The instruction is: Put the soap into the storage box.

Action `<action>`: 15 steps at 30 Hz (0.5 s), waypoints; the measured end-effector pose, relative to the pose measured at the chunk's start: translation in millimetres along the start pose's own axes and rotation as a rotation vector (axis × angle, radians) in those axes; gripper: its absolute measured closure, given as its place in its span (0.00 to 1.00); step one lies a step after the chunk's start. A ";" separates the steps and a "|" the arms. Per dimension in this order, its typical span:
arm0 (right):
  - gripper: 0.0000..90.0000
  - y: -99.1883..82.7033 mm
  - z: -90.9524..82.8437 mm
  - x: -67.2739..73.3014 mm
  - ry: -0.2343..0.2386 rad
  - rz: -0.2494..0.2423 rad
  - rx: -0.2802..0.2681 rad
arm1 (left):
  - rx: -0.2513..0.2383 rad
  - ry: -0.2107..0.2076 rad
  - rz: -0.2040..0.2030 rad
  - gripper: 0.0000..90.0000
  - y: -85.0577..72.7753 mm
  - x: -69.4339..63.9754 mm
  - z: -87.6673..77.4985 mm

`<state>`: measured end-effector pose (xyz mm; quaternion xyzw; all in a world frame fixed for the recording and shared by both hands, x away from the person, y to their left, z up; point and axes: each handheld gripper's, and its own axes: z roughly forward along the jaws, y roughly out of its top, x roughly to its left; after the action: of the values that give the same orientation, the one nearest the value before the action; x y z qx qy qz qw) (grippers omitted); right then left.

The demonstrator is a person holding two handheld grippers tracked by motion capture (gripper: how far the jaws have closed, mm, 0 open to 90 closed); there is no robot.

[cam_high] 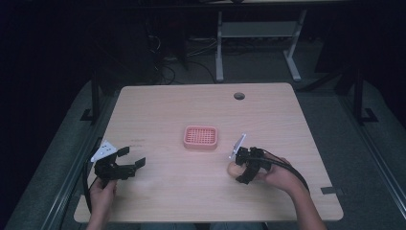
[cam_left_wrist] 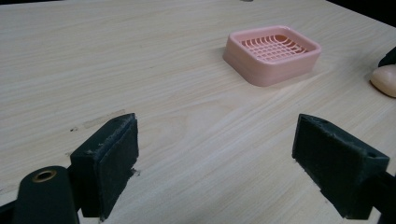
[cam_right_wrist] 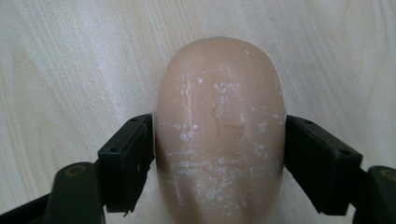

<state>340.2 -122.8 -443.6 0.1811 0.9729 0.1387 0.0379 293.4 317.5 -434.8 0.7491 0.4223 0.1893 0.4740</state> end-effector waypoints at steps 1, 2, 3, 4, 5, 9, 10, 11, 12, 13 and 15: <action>0.29 0.1 0.2 -0.2 0.000 -0.001 0.001 | 0.002 0.000 0.002 0.16 0.1 0.2 -0.2; 0.30 0.0 0.5 -0.4 -0.002 -0.001 0.003 | 0.001 0.000 0.000 0.16 0.0 0.2 -0.2; 0.32 -0.1 0.4 -0.5 -0.002 0.001 0.004 | 0.002 0.000 0.002 0.16 0.1 0.3 -0.4; 0.32 -0.4 0.4 -0.7 0.000 0.000 0.001 | 0.001 0.000 0.003 0.16 0.0 0.6 -0.5; 0.32 -0.6 0.5 -0.6 0.003 0.003 -0.003 | 0.001 -0.001 0.001 0.16 0.0 0.7 -0.6; 0.34 -0.6 0.9 -1.0 0.010 0.005 0.002 | -0.003 -0.001 -0.004 0.16 0.0 0.8 -0.7; 0.35 -0.6 0.9 -1.1 0.011 0.005 0.002 | -0.004 -0.001 -0.005 0.16 0.0 0.9 -0.7; 0.35 -0.6 0.8 -1.1 0.012 0.005 0.002 | -0.004 -0.002 -0.002 0.16 0.0 1.3 -0.9; 0.35 -0.6 0.7 -1.0 0.011 0.004 0.002 | -0.005 -0.003 -0.005 0.16 0.0 1.5 -1.0; 0.35 -0.6 0.7 -1.0 0.011 0.004 0.002 | -0.005 -0.004 -0.007 0.16 -0.1 1.6 -1.1; 0.35 -0.6 0.7 -1.1 0.012 0.004 0.002 | -0.007 -0.002 -0.007 0.16 -0.3 1.8 -1.1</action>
<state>341.1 -123.5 -444.4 0.1823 0.9729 0.1389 0.0315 293.6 319.7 -434.7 0.7462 0.4239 0.1884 0.4775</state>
